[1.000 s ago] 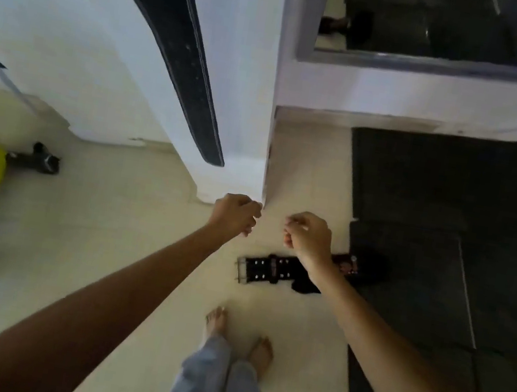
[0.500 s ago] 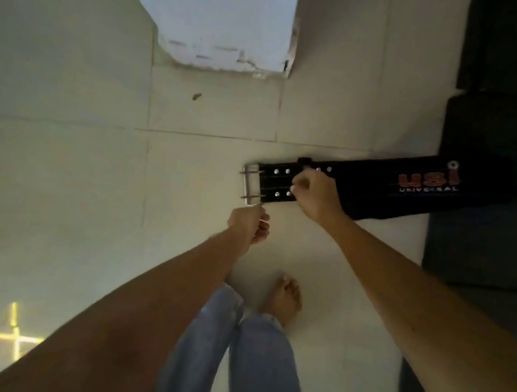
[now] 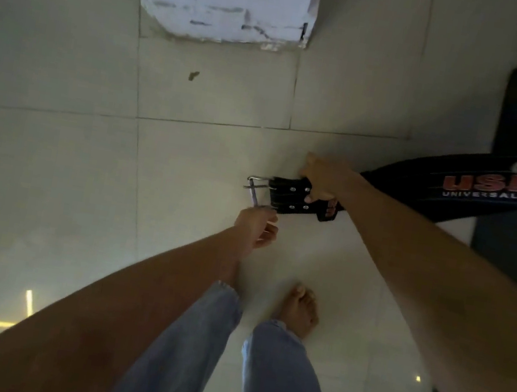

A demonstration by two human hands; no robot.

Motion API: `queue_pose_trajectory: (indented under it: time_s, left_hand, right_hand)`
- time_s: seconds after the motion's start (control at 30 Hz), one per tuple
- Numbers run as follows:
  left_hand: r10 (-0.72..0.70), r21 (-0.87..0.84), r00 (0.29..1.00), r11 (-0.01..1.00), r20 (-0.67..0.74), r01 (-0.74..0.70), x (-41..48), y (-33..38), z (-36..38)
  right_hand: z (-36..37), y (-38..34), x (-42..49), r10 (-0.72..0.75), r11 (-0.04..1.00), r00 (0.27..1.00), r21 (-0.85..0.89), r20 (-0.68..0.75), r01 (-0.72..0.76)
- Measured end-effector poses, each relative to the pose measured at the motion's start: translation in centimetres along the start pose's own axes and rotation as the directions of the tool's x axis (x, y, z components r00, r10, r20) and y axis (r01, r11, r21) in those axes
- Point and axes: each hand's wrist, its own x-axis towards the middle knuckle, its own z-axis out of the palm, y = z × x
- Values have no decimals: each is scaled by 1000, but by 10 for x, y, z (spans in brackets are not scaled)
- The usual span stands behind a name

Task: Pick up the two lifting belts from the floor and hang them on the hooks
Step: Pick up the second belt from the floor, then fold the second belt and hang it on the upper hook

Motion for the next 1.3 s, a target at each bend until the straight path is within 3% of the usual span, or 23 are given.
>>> queue_pose_trajectory:
  time_s: [0.1,0.27,0.43,0.6,0.73,0.9,1.1,1.23,1.3]
  left_hand:
    - [41,-2,999,999,-14,-41,-37,12,4]
    - [183,7,979,983,-88,-183,-130,44,13]
    - [343,39,939,939,-35,-342,-257,73,10]
    - [556,-91,831,827,-14,-555,-419,80,-3]
    - [653,-245,757,732,-17,-636,-535,58,-11]
    - [809,-346,588,553,7,-758,-652,31,-40]
    - [891,-227,453,441,-4,-868,-745,34,-71]
    - [956,-126,293,290,-2,-949,-792,49,-89]
    - [976,-87,217,219,26,-972,-811,52,-95]
  right_hand:
    - [-13,-5,-47,22,976,991,216,-129,7]
    - [-81,-23,-136,195,853,944,522,-265,-30]
    - [-151,-53,-253,361,716,857,698,-367,-3]
    - [-215,-95,-401,517,433,760,886,-394,164]
    - [-242,-136,-503,581,242,708,915,-402,322]
    - [-266,-192,-601,686,74,616,880,-387,470]
    - [-299,-244,-674,706,-8,577,809,-411,587]
    - [-317,-263,-724,605,-50,624,758,-495,650]
    - [-329,-265,-745,573,-23,606,729,-551,684]
